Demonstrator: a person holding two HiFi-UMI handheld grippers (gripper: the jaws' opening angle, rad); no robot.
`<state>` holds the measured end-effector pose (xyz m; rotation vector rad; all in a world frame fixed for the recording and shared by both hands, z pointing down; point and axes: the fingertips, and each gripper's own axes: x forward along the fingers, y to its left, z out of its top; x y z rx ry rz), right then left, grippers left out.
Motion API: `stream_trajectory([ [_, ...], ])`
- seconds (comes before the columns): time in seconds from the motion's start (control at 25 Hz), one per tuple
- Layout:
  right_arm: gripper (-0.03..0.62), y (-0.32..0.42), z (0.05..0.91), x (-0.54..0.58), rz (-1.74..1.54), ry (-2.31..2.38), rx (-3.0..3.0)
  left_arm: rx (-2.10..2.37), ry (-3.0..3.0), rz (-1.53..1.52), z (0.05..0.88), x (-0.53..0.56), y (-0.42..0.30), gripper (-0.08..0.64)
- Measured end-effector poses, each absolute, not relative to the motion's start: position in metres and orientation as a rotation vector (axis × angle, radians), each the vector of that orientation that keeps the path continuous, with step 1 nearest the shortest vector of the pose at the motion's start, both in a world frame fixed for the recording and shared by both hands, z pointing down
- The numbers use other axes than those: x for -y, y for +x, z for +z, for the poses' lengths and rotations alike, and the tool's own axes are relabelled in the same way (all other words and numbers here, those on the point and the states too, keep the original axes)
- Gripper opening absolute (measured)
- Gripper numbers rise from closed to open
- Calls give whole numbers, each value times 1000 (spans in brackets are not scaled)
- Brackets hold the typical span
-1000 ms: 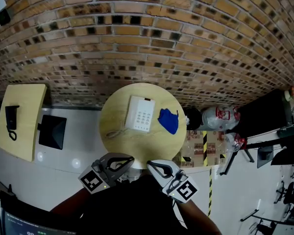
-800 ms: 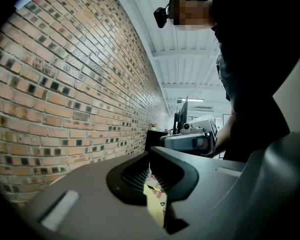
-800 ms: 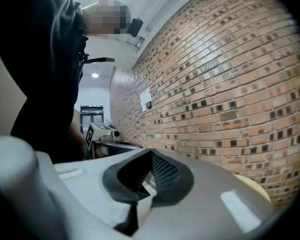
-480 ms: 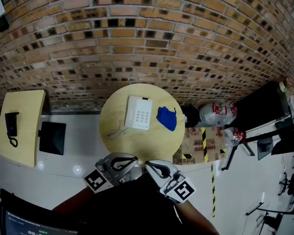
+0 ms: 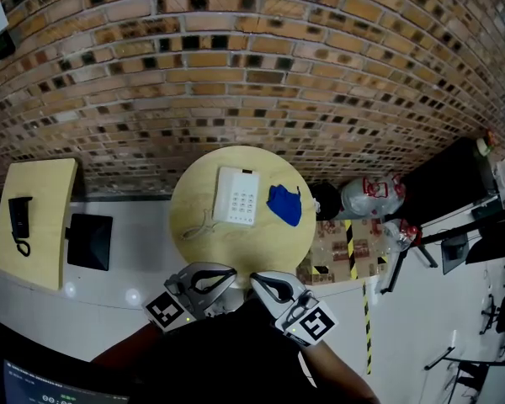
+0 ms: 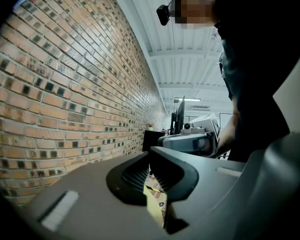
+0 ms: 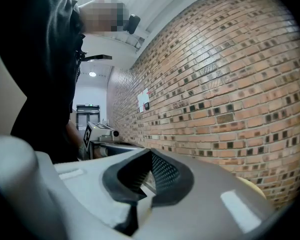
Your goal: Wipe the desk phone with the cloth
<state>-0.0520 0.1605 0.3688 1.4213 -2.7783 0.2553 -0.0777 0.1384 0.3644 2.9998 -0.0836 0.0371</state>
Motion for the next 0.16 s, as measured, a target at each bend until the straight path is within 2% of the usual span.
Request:
stream_trajectory([
  [0.16,0,-52,368,-160,251,1420,2777,75,2998,56,366,-139,-77,0],
])
